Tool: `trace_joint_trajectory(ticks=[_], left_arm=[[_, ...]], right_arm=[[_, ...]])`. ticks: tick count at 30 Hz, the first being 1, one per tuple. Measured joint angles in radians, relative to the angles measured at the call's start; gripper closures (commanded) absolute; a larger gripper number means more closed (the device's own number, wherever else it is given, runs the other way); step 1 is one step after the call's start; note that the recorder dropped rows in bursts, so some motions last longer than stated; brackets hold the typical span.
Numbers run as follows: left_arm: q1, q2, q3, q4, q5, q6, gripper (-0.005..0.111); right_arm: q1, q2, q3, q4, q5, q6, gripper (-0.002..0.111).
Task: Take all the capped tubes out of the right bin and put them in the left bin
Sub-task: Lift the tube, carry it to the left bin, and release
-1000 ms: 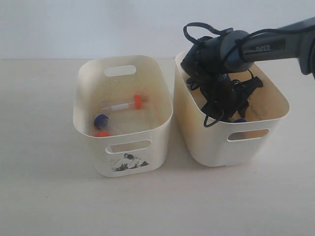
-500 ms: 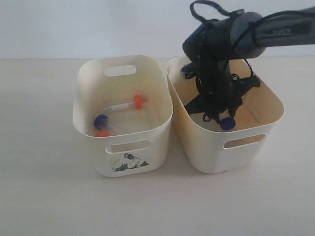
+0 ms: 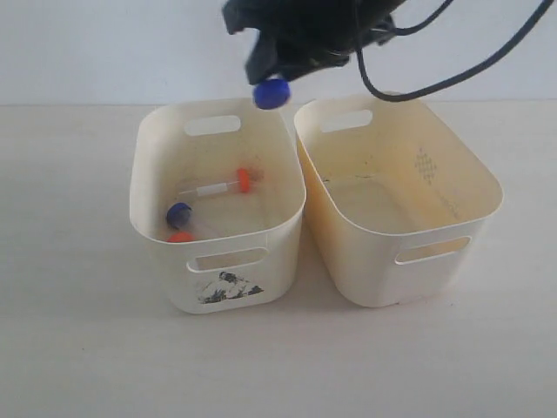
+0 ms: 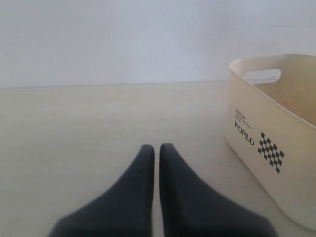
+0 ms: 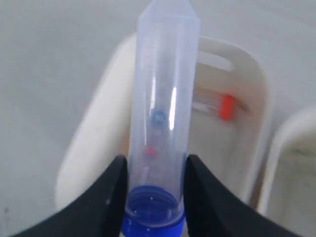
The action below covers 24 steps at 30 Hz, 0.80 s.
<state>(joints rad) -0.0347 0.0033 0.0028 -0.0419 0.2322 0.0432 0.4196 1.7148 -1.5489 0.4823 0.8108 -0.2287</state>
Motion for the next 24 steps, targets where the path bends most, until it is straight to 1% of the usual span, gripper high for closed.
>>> trace_joint_trajectory(ticks=[1, 2, 3, 4, 5, 6, 7, 8, 9, 15, 17, 19, 20, 22, 24], left_arm=[[0.000, 0.000, 0.000, 0.000, 0.000, 0.000, 0.102], [0.000, 0.000, 0.000, 0.000, 0.000, 0.000, 0.102], [0.000, 0.000, 0.000, 0.000, 0.000, 0.000, 0.102], [0.000, 0.000, 0.000, 0.000, 0.000, 0.000, 0.102], [0.000, 0.000, 0.000, 0.000, 0.000, 0.000, 0.102], [0.000, 0.000, 0.000, 0.000, 0.000, 0.000, 0.102], [0.000, 0.000, 0.000, 0.000, 0.000, 0.000, 0.102], [0.000, 0.000, 0.000, 0.000, 0.000, 0.000, 0.102], [0.000, 0.000, 0.000, 0.000, 0.000, 0.000, 0.102], [0.000, 0.000, 0.000, 0.000, 0.000, 0.000, 0.102], [0.000, 0.000, 0.000, 0.000, 0.000, 0.000, 0.102], [0.000, 0.000, 0.000, 0.000, 0.000, 0.000, 0.102], [0.000, 0.000, 0.000, 0.000, 0.000, 0.000, 0.102], [0.000, 0.000, 0.000, 0.000, 0.000, 0.000, 0.102], [0.000, 0.000, 0.000, 0.000, 0.000, 0.000, 0.102]], right_arm=[[0.000, 0.002, 0.000, 0.149, -0.010, -0.171, 0.104], [0.000, 0.008, 0.000, 0.225, -0.012, -0.257, 0.094], [0.000, 0.019, 0.000, 0.280, -0.019, -0.322, 0.081], [0.000, 0.036, 0.000, 0.300, -0.024, -0.348, 0.062], [0.000, 0.059, 0.000, 0.313, -0.029, -0.366, 0.053], [0.000, 0.075, 0.000, 0.316, -0.029, -0.370, 0.062], [0.000, 0.091, 0.002, 0.317, -0.029, -0.366, 0.079], [0.000, 0.098, 0.002, 0.317, -0.029, -0.345, 0.108], [0.000, 0.098, 0.002, 0.317, -0.031, -0.318, 0.107], [0.000, 0.054, 0.002, 0.307, -0.046, -0.305, 0.107], [0.000, 0.011, 0.002, 0.254, -0.044, -0.305, 0.107], [0.000, -0.038, 0.002, 0.172, -0.017, -0.305, 0.107], [0.000, -0.072, 0.002, 0.120, 0.035, -0.305, 0.107], [0.000, -0.115, 0.002, 0.095, 0.093, -0.305, 0.107], [0.000, -0.144, 0.002, 0.095, 0.105, -0.305, 0.107]])
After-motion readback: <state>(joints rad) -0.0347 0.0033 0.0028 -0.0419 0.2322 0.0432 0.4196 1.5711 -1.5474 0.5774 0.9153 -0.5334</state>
